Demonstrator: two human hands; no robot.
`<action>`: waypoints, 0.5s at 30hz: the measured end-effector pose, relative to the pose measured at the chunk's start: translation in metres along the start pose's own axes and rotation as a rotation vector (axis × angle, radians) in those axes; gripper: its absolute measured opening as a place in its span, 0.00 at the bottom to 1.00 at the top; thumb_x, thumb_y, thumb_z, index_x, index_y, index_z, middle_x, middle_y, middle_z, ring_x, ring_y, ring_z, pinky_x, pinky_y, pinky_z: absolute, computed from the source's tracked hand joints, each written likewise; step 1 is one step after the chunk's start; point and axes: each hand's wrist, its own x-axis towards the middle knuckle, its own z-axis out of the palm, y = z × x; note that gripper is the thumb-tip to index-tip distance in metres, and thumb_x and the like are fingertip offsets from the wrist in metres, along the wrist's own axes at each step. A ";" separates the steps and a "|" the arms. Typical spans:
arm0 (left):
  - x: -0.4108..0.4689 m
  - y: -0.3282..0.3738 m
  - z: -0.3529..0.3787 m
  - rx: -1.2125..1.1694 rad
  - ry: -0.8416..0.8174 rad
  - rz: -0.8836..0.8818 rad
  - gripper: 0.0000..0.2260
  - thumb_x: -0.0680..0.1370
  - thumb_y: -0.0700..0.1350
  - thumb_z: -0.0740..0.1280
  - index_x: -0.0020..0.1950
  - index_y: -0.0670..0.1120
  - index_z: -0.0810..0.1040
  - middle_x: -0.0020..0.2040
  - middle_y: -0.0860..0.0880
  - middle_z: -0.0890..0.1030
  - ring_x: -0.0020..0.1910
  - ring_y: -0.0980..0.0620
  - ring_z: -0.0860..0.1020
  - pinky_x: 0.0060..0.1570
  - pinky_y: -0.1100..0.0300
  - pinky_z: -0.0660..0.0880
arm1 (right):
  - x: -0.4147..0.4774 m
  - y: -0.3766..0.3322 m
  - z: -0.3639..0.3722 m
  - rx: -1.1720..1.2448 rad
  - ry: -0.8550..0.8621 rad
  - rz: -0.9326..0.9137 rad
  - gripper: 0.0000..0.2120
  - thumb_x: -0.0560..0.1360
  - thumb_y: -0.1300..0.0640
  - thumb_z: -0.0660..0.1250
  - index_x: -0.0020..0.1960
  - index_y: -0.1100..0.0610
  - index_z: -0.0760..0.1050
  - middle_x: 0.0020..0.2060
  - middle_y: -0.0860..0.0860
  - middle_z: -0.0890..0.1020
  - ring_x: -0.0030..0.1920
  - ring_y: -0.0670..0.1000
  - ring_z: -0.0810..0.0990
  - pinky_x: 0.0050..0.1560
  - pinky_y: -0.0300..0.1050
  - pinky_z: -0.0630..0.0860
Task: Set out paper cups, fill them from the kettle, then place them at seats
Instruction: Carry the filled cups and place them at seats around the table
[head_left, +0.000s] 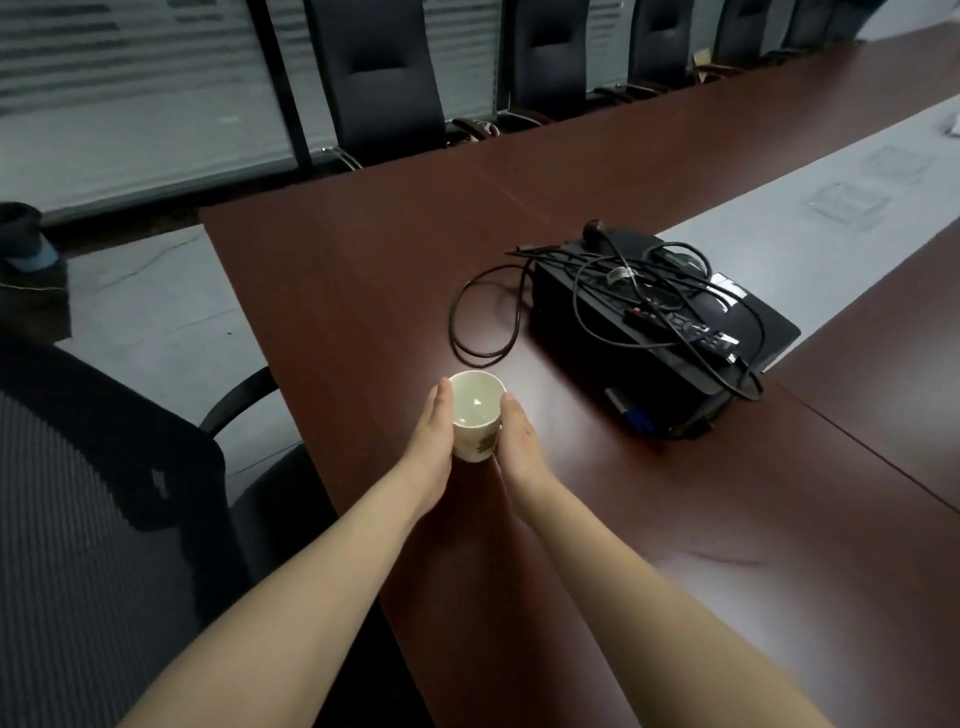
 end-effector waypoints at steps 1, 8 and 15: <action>0.005 -0.003 -0.001 0.020 0.005 -0.009 0.29 0.76 0.66 0.55 0.69 0.50 0.69 0.66 0.46 0.76 0.65 0.48 0.73 0.69 0.46 0.66 | 0.004 0.003 0.000 -0.022 0.002 -0.007 0.22 0.82 0.46 0.47 0.65 0.55 0.73 0.59 0.52 0.79 0.60 0.49 0.76 0.62 0.44 0.71; 0.039 -0.015 -0.010 0.057 -0.022 -0.059 0.35 0.75 0.68 0.54 0.75 0.48 0.63 0.72 0.47 0.70 0.70 0.51 0.68 0.73 0.50 0.61 | 0.029 0.014 0.001 -0.097 -0.031 -0.041 0.17 0.84 0.52 0.45 0.60 0.51 0.72 0.57 0.48 0.78 0.59 0.45 0.74 0.58 0.35 0.67; 0.041 -0.020 -0.013 0.157 -0.043 -0.024 0.11 0.83 0.53 0.52 0.57 0.57 0.72 0.62 0.52 0.76 0.64 0.54 0.72 0.70 0.54 0.64 | 0.036 0.027 -0.004 -0.128 -0.069 -0.083 0.19 0.84 0.49 0.45 0.62 0.48 0.72 0.59 0.46 0.79 0.61 0.41 0.75 0.63 0.35 0.68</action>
